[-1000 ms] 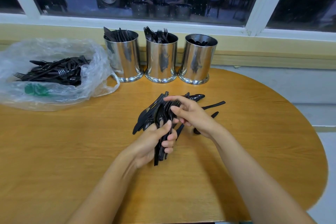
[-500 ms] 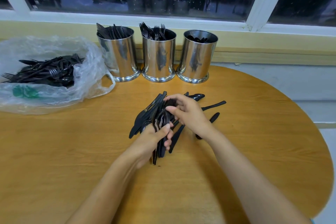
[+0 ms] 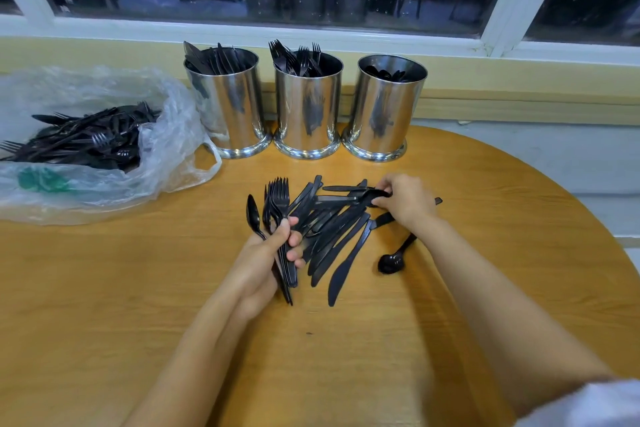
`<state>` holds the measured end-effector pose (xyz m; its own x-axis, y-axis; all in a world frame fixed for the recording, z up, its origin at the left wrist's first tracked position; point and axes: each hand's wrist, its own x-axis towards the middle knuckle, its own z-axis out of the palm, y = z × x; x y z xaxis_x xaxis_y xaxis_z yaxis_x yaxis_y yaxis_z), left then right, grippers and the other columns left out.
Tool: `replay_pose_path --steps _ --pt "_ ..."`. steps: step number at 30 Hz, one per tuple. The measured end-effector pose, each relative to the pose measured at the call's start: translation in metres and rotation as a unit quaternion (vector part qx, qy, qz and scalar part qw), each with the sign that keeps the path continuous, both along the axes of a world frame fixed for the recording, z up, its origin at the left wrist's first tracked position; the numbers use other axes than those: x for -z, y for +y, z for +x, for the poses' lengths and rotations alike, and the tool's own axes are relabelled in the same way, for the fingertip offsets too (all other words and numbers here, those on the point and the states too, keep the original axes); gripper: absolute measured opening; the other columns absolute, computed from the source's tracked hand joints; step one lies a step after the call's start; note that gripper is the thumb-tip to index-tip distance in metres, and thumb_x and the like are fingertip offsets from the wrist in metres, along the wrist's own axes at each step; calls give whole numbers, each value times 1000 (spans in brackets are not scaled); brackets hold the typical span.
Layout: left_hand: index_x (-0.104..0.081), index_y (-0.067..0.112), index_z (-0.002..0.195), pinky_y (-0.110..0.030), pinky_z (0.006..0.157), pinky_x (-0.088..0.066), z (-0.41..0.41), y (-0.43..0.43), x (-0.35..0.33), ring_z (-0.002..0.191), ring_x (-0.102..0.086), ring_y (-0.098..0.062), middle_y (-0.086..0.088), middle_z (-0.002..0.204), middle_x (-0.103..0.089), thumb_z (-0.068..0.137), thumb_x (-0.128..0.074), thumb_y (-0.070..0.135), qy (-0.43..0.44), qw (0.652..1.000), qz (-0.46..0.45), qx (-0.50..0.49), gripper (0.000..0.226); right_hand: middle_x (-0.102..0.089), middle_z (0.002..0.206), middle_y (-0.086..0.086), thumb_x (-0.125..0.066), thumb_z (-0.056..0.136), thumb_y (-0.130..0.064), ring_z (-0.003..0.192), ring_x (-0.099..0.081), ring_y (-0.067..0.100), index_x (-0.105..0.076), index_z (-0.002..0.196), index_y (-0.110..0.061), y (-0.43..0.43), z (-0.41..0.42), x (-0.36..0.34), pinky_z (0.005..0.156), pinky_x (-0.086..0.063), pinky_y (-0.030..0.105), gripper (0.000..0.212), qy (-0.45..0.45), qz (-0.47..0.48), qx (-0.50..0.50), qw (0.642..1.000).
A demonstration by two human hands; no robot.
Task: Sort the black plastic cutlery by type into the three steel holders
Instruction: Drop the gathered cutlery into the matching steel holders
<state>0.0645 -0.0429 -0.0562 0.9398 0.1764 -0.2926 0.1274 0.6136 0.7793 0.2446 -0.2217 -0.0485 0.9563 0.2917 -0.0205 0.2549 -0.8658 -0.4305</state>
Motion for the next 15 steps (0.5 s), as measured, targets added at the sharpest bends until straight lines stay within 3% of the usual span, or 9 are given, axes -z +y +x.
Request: replay_pose_path --steps 3,5,8,11,15 --pt "-55 9 108 -24 50 -45 0 0 -1 52 -44 -10 0 69 -48 101 -46 18 16 999 -30 -5 15 -62 90 -7 -67 90 -22 91 -60 16 -62 90 -25 3 1 -6 69 -46 31 6 -18 27 24 999" --pt "-56 9 107 -25 51 -45 -1 1 -1 53 -44 -10 0 69 -49 101 -48 18 29 998 -49 -5 14 -62 94 -6 -62 93 -18 88 -58 16 -63 93 -24 2 5 -12 67 -43 29 6 -63 70 40 995" --pt "-59 10 103 -25 54 -46 -1 0 -2 55 -46 -10 0 70 -51 98 -51 18 42 997 -60 3 13 -64 106 5 -56 95 -8 95 -60 19 -68 105 -14 0 12 -23 78 -46 27 17 -137 163 29 977" --pt "-59 9 105 -26 55 -47 -3 -3 -5 56 -46 -11 -1 71 -52 97 -53 19 51 997 -65 6 14 -63 104 7 -56 94 -3 89 -55 12 -70 104 -11 1 7 -37 78 -42 22 19 -194 239 -2 951" --pt "-58 9 107 -27 58 -48 -6 -3 -8 58 -48 -11 -1 72 -52 94 -56 23 53 997 -56 8 19 -62 97 0 -57 93 -2 77 -54 6 -70 97 -15 3 -8 -55 71 -51 28 20 -178 306 -42 934"
